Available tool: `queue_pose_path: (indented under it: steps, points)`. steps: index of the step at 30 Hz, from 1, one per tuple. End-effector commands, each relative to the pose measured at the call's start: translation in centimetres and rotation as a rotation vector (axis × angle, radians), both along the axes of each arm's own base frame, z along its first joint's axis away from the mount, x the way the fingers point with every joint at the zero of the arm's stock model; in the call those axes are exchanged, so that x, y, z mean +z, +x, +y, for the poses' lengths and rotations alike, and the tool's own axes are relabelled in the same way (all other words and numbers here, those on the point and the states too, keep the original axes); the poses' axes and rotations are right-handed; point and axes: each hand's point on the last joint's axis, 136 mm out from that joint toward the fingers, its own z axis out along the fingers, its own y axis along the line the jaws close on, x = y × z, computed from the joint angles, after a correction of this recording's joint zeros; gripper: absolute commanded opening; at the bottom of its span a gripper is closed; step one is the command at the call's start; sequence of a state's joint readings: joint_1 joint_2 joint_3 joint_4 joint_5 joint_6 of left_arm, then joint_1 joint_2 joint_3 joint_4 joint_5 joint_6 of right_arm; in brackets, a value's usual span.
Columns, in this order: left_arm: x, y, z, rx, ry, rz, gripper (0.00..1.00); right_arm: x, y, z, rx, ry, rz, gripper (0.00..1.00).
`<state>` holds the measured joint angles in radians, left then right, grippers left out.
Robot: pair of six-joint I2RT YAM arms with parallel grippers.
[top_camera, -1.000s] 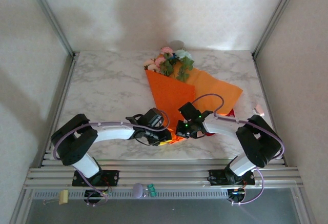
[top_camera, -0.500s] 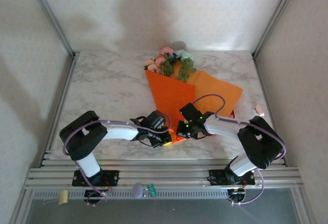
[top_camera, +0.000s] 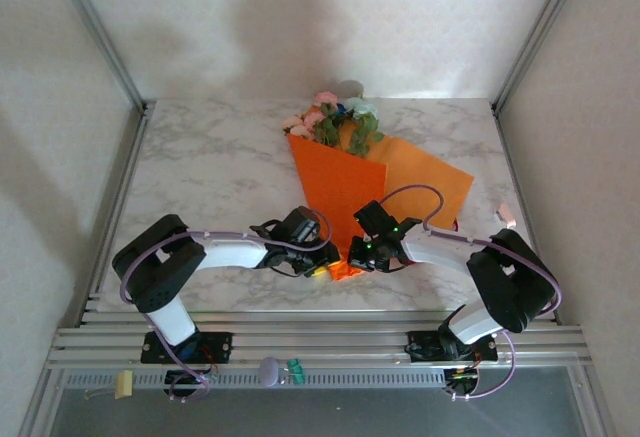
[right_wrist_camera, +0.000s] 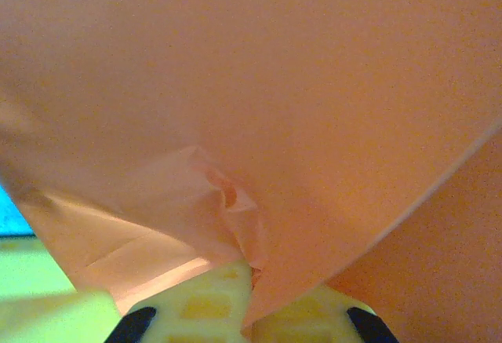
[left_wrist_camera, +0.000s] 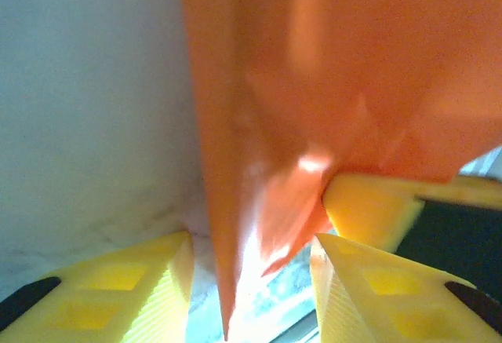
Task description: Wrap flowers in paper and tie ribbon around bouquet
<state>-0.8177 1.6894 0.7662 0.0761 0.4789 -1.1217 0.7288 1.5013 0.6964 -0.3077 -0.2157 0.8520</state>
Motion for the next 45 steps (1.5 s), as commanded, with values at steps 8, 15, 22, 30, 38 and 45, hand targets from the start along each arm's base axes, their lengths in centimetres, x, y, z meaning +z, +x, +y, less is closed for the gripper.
queue_pose_path:
  steps: [8, 15, 22, 30, 38, 45]
  points:
    - [-0.8, 2.0, 0.3, 0.013, 0.023, -0.037, 0.00, -1.8, -1.6, -2.0, 0.005, -0.083, 0.076, 0.00]
    - [0.2, 3.6, 1.1, 0.050, 0.018, -0.075, 0.28, -1.8, -1.7, -1.9, 0.009, -0.079, 0.079, 0.00]
    - [-0.2, 6.1, 2.0, 0.068, 0.008, -0.097, 0.28, -1.8, -1.6, -1.8, 0.011, -0.076, 0.082, 0.00]
    - [-0.3, 7.5, 2.6, 0.079, 0.008, -0.109, 0.00, -1.8, -1.6, -1.8, 0.014, -0.076, 0.081, 0.00]
    - [-0.3, 9.3, 3.4, 0.098, 0.022, -0.129, 0.31, -1.7, -1.5, -1.7, 0.013, -0.073, 0.083, 0.00]
    - [-0.5, 11.7, 4.2, 0.110, 0.023, -0.154, 0.00, -1.7, -1.6, -1.7, 0.019, -0.075, 0.088, 0.00]
